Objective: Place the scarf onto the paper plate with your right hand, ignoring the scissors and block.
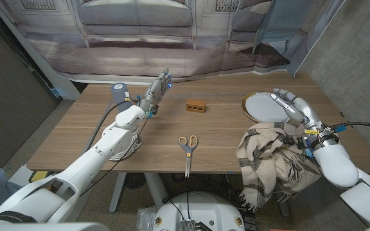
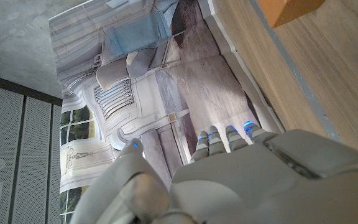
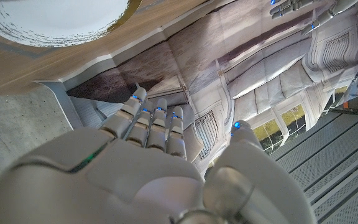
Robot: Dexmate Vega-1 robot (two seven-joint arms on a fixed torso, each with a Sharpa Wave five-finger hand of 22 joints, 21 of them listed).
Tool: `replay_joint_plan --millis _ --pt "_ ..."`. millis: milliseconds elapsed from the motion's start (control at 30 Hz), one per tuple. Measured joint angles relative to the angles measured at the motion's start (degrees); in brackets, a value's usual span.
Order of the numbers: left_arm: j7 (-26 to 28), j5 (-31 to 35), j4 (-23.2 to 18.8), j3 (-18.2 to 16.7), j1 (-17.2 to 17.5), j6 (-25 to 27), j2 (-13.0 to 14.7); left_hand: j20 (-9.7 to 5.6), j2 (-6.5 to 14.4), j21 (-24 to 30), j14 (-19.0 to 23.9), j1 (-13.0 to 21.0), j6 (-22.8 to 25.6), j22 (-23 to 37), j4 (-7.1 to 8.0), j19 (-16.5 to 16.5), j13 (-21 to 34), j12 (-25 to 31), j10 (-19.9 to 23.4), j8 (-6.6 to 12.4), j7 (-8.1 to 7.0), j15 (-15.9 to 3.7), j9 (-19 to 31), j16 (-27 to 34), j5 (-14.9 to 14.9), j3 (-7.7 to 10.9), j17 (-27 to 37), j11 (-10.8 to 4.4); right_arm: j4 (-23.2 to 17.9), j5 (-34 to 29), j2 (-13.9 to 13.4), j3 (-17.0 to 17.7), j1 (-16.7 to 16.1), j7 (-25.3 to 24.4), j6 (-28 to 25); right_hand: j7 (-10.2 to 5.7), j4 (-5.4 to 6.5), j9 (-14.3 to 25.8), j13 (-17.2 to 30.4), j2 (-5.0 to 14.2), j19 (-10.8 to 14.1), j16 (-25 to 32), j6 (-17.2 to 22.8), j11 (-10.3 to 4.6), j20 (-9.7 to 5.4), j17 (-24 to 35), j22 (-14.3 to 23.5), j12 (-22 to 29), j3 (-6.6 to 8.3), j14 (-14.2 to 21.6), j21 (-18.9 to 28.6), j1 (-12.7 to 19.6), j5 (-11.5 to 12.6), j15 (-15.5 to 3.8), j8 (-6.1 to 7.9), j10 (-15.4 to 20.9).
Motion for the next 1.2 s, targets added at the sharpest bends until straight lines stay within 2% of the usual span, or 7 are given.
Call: replay_joint_plan --millis 367,667,867,933,1100,1200 --pt "-1.1 0.28 2.28 0.92 -1.55 -0.73 -1.37 -0.22 0.0 0.0 0.0 0.0 0.32 0.0 -0.03 -0.23 0.0 0.0 0.0 0.0 0.32 0.0 0.0 0.0 0.0 -0.25 0.0 0.0 -1.63 -3.99 0.23 0.44 -2.02 -0.46 -1.57 -0.21 0.0 0.0 0.0 0.0 0.4 0.0 0.21 0.0 -0.01 0.0 0.0 -0.01 0.0 0.0 0.0 0.0 0.45 0.0 0.0 0.0" --pt "-1.16 0.44 2.64 1.29 -2.05 -0.7 -1.65 -0.23 0.0 0.0 0.0 0.0 0.63 0.0 0.03 -0.23 0.0 0.0 0.32 0.0 0.0 0.0 0.0 0.0 0.0 -0.32 0.0 -0.32 -1.95 -6.47 0.44 0.9 -3.06 -0.58 -2.76 -0.64 0.0 0.0 0.0 0.0 0.4 0.0 0.2 -0.3 -0.01 0.0 0.0 -0.01 0.0 -0.01 -0.39 0.0 0.45 0.0 0.0 0.3" --pt "-1.16 0.57 2.74 1.33 -2.12 -0.37 -1.75 -0.22 0.0 0.0 0.0 0.0 0.63 0.0 0.03 -0.22 0.0 0.0 0.31 0.0 0.0 0.0 0.0 0.0 0.0 -0.31 0.0 -0.32 -2.75 -7.82 0.65 1.31 -3.87 -0.61 -3.74 -1.78 -0.24 0.0 0.0 -0.16 0.99 0.0 -0.1 -0.3 2.27 0.0 0.0 -0.01 -0.24 0.19 -0.38 0.16 0.9 0.2 0.0 0.3" --pt "-1.12 0.57 2.76 1.33 -2.12 -0.35 -1.78 -0.22 0.0 0.0 0.0 0.0 0.63 0.0 0.03 -0.23 0.0 0.0 0.31 0.0 0.0 0.0 0.0 0.0 0.0 -0.31 0.0 -0.32 -2.95 -8.17 0.69 1.4 -4.08 -0.6 -4.04 -1.88 -0.24 0.0 0.0 -0.32 0.89 0.0 -0.24 -0.53 2.81 0.0 0.0 -0.01 -0.24 0.19 -0.49 0.32 0.97 0.2 0.0 0.07" --pt "-1.02 0.57 2.77 1.33 -2.19 -0.16 -1.81 -0.22 0.0 0.0 0.0 0.0 0.62 0.0 0.19 -0.22 0.0 0.0 0.31 0.0 0.0 0.0 0.0 0.0 0.0 -0.46 0.0 -0.32 -3.4 -9.18 0.85 1.57 -4.66 -0.61 -4.93 -3.4 -0.55 -0.01 0.0 -0.83 0.0 -0.24 -0.52 -0.93 5.3 0.0 -0.13 -0.25 -0.55 -0.12 -0.95 0.06 1.44 0.94 0.0 -0.34" --pt "-0.97 0.55 2.75 1.31 -2.29 -0.14 -1.79 -0.07 0.0 0.0 0.0 0.0 0.62 0.0 0.19 -0.07 0.0 0.0 0.31 0.0 0.0 0.0 0.0 0.0 0.0 -0.46 0.0 -0.32 -3.63 -9.83 1.03 1.58 -4.98 -0.61 -5.39 -3.44 -0.55 -0.01 0.0 -0.82 -0.35 -0.27 -0.55 -0.93 6.48 0.23 -0.13 -0.25 -0.55 -0.44 -1.23 0.06 1.65 1.26 0.0 -0.34"
